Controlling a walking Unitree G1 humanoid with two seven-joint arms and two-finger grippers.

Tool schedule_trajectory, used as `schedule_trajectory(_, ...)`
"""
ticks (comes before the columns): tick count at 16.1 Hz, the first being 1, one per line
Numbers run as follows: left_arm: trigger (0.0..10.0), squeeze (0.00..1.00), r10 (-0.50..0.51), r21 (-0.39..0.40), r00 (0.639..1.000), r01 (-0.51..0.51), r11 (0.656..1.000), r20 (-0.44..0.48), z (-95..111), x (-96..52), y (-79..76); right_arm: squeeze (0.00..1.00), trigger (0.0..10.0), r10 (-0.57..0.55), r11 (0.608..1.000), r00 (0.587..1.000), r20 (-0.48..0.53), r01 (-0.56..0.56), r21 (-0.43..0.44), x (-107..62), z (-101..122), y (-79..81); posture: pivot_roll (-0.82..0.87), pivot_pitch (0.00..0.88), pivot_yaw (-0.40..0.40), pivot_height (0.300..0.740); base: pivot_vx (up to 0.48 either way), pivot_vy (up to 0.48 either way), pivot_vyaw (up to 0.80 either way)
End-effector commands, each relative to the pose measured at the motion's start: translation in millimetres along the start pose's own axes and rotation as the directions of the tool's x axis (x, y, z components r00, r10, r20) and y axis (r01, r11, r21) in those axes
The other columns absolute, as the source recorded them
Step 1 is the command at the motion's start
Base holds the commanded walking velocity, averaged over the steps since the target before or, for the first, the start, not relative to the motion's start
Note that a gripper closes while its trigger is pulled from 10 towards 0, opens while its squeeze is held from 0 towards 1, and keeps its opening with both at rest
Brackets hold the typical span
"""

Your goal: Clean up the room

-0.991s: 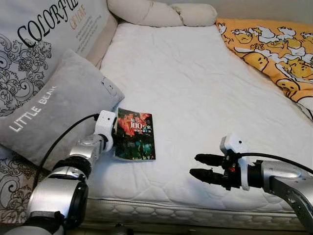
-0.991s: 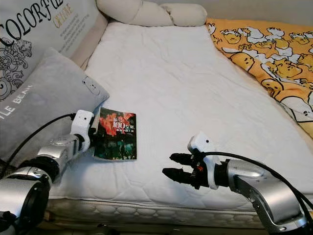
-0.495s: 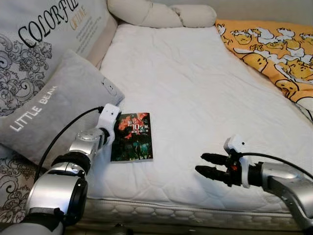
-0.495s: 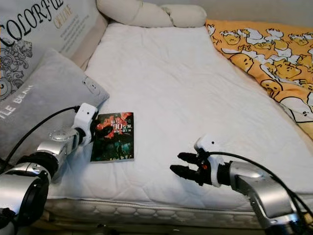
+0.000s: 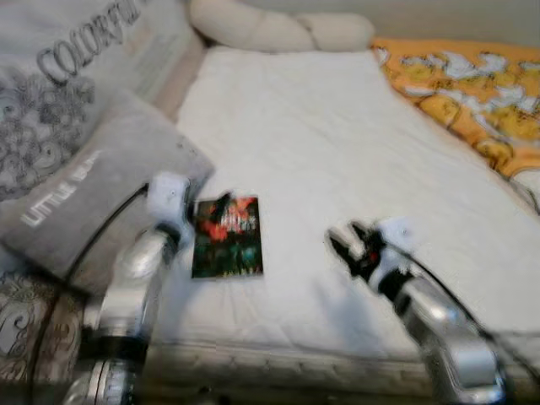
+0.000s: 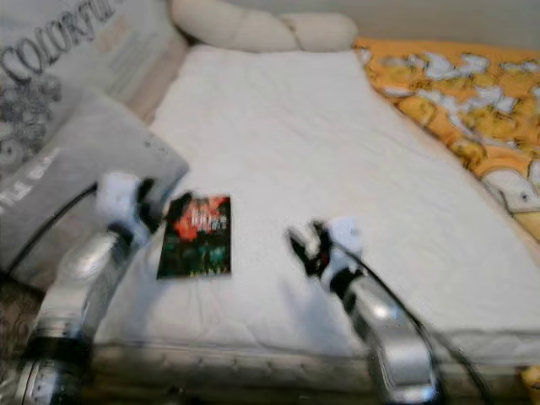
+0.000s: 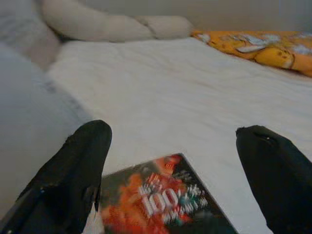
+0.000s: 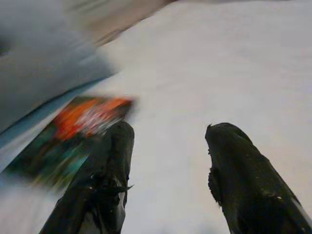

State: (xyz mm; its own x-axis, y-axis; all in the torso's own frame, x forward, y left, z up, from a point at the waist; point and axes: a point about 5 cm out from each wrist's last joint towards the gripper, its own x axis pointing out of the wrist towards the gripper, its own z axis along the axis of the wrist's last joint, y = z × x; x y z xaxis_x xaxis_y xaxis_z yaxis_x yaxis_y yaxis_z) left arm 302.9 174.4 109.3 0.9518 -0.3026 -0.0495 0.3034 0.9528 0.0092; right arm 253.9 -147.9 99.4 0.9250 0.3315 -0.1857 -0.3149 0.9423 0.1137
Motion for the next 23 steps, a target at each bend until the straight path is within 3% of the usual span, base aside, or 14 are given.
schedule_trajectory(1,10.0,1.0,0.029,0.023,1.0,-0.029,0.999,0.0,5,-10.7,-5.2,0.0,10.0,-0.108,0.994,0.994,0.014,0.109,-0.024,-4.7,2,-8.2,-0.08,0.0,-0.021,0.74,0.0,-0.48,0.0)
schedule_trajectory(2,10.0,1.0,0.039,0.026,0.999,-0.039,0.999,-0.012,3,-17.4,-6.5,0.0,10.0,-0.12,0.992,0.993,0.011,0.121,-0.026,-5.3,0,-6.8,-0.08,0.0,-0.02,0.74,0.0,-0.48,0.0)
schedule_trajectory(3,10.0,1.0,0.054,0.076,0.998,-0.051,0.996,-0.039,-2,-33.7,-10.2,0.0,10.0,-0.153,0.988,0.988,-0.002,0.153,-0.036,-6.7,-3,-4.2,-0.07,0.0,-0.026,0.74,0.0,-0.48,0.0)
schedule_trajectory(9,10.0,1.0,0.125,0.081,0.985,-0.116,0.99,-0.116,-8,-59.2,-12.0,0.0,10.0,-0.236,0.971,0.971,-0.031,0.235,-0.041,-13.9,-7,-4.8,-0.07,0.0,-0.043,0.74,0.0,-0.48,0.0)
schedule_trajectory(13,10.0,1.0,0.153,0.046,0.982,-0.148,0.988,-0.11,-3,-55.5,-12.4,0.0,10.0,-0.271,0.962,0.961,-0.064,0.268,-0.052,-14.1,-10,-10.2,-0.07,0.0,-0.04,0.74,0.0,-0.48,-0.1)
schedule_trajectory(23,10.0,1.0,0.138,0.087,0.985,-0.129,0.988,-0.102,1,-41.5,-14.7,0.0,10.0,-0.275,0.961,0.959,-0.075,0.271,-0.06,5.3,-6,-18.6,-0.07,0.0,-0.04,0.74,0.0,-0.478,-0.74)
